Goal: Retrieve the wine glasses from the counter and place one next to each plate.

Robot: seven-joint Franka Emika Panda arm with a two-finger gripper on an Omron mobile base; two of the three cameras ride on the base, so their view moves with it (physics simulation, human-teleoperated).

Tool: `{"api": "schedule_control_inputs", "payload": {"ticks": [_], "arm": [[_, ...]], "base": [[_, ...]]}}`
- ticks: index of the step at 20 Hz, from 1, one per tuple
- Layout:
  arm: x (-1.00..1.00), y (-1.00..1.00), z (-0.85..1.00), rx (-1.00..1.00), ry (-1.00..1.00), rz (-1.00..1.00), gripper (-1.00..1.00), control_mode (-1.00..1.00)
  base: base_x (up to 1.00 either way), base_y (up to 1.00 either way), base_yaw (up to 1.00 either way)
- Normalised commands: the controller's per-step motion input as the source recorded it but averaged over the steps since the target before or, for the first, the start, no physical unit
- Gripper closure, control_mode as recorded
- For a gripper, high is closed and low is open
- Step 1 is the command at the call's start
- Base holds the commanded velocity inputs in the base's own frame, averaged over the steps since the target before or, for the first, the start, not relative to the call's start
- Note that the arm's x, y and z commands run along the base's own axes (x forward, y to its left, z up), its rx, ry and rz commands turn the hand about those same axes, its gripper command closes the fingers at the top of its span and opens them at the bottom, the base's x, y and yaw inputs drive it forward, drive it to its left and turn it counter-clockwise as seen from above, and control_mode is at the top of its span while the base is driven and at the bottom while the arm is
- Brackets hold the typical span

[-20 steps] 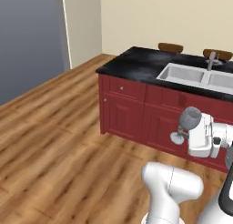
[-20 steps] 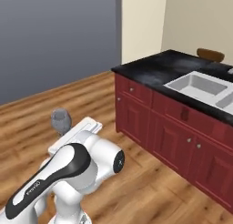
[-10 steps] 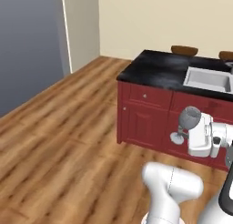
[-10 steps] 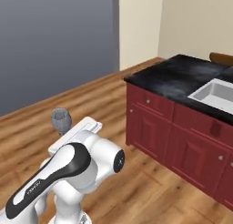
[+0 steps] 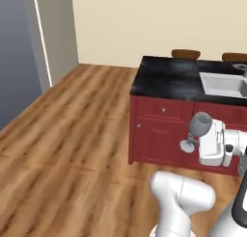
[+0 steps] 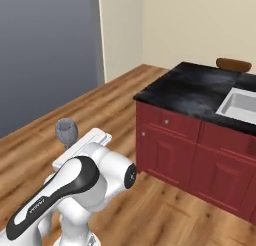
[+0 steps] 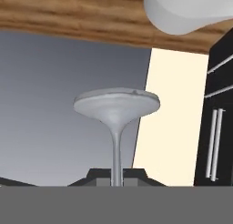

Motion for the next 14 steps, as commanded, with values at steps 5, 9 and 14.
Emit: {"api": "schedule_control_inputs", "payload": {"ticks": [5, 9, 14], "arm": [[0.00, 0.00, 0.00, 0.00, 0.00, 0.00, 1.00, 1.00], [0.00, 0.00, 0.00, 0.00, 0.00, 0.00, 1.00, 1.00], [0.00, 0.00, 0.00, 0.00, 0.00, 0.00, 1.00, 1.00]], "base": [[1.00, 1.00, -0.42], [1.00, 1.00, -0.43], [1.00, 1.00, -0.44]]}}
